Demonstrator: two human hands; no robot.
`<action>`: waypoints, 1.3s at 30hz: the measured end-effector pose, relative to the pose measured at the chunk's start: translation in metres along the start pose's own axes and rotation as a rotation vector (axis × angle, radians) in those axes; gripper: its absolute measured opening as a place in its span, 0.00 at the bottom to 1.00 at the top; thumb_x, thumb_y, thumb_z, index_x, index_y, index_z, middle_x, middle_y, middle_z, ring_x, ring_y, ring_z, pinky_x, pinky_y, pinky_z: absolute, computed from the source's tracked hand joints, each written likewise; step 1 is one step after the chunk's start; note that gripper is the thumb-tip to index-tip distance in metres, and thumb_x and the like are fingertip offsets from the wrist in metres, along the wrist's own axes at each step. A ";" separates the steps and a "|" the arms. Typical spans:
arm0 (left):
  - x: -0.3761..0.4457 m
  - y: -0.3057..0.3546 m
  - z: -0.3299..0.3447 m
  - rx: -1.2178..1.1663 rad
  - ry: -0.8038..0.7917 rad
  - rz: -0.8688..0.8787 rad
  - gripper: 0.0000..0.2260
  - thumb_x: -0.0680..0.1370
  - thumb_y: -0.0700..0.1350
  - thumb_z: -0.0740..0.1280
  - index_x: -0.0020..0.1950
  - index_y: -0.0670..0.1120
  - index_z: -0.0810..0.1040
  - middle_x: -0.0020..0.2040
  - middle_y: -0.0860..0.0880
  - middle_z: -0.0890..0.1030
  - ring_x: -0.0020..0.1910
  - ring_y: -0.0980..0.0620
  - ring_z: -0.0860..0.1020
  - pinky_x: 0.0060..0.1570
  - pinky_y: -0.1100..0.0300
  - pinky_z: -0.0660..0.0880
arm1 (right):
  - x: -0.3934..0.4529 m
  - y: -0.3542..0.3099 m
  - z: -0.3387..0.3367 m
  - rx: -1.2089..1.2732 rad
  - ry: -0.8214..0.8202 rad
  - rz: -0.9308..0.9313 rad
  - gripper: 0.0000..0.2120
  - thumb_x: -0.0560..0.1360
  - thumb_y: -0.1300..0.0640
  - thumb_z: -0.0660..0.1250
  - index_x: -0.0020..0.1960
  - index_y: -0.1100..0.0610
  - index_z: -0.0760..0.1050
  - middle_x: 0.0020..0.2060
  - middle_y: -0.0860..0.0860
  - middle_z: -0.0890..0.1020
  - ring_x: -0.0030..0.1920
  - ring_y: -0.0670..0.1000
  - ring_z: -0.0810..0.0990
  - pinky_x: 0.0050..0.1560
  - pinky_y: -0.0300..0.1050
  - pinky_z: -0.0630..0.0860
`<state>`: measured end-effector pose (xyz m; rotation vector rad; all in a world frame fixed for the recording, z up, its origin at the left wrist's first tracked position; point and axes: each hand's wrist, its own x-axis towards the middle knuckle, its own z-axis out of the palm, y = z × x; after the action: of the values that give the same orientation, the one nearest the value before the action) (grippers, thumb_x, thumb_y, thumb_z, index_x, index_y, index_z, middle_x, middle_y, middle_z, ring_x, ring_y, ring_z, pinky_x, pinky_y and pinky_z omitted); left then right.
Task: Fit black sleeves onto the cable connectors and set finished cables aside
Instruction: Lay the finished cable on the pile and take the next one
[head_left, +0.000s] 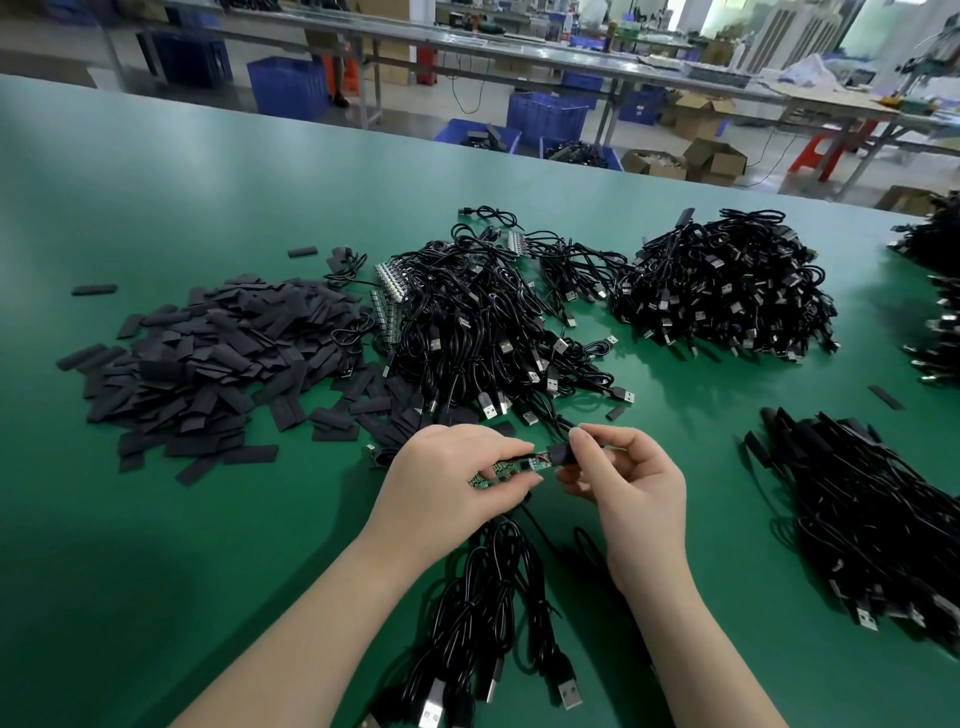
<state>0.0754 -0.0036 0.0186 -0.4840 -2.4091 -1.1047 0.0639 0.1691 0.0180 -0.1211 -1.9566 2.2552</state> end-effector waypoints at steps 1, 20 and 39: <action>0.000 0.000 0.000 0.005 0.008 0.002 0.11 0.72 0.51 0.74 0.52 0.50 0.86 0.44 0.58 0.84 0.36 0.60 0.78 0.46 0.54 0.77 | 0.000 0.000 0.000 0.002 0.003 0.000 0.00 0.75 0.61 0.72 0.46 0.58 0.81 0.37 0.61 0.85 0.34 0.52 0.83 0.38 0.41 0.79; 0.000 -0.002 0.003 0.087 0.219 0.077 0.11 0.75 0.53 0.68 0.48 0.49 0.86 0.43 0.57 0.85 0.49 0.61 0.78 0.54 0.74 0.67 | -0.008 -0.012 0.006 0.204 -0.177 0.097 0.12 0.63 0.51 0.75 0.45 0.51 0.86 0.40 0.53 0.86 0.36 0.50 0.84 0.40 0.39 0.80; 0.000 0.002 0.004 0.062 0.154 0.115 0.10 0.76 0.50 0.68 0.49 0.46 0.86 0.45 0.54 0.85 0.46 0.59 0.81 0.51 0.65 0.73 | -0.006 -0.001 0.007 0.138 -0.170 0.039 0.09 0.67 0.59 0.77 0.46 0.50 0.85 0.34 0.60 0.77 0.35 0.49 0.81 0.46 0.42 0.80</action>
<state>0.0758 0.0010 0.0175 -0.4915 -2.2452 -0.9778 0.0683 0.1617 0.0198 0.0505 -1.8825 2.4916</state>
